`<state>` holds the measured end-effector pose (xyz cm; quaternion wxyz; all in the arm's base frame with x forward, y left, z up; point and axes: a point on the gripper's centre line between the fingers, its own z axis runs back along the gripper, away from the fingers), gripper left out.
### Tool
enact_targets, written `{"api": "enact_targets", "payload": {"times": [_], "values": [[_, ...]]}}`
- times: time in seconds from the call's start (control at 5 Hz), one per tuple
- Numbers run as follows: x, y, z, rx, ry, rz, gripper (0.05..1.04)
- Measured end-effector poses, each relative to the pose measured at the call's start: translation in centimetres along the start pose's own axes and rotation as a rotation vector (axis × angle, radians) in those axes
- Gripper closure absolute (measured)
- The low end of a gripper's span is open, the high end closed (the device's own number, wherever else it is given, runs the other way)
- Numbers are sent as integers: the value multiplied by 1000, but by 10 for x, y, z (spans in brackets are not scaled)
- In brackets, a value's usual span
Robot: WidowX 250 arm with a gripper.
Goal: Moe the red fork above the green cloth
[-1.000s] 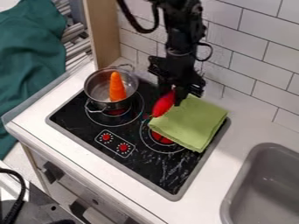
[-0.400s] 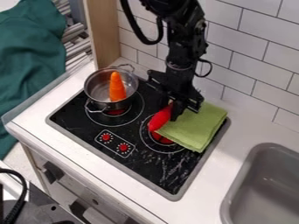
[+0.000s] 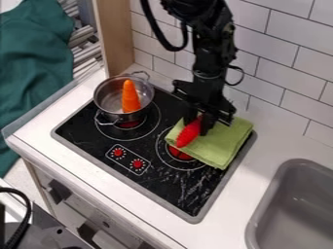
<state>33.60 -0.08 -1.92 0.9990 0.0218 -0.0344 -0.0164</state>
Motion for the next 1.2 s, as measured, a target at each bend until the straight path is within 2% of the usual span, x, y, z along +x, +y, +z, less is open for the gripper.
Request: {"api": "enact_targets", "payload": {"times": [0.2, 0.4, 0.6, 0.8, 1.0, 1.2], "values": [[6, -5, 4, -4, -10, -7, 376], [3, -5, 3, -3, 6, -3, 102], [-4, 1, 16, 19, 8, 12, 77], [-13, 14, 39, 31, -28, 41, 81], [-19, 29, 52, 14, -43, 61, 81], [-21, 38, 51, 0, -39, 65, 82]]}}
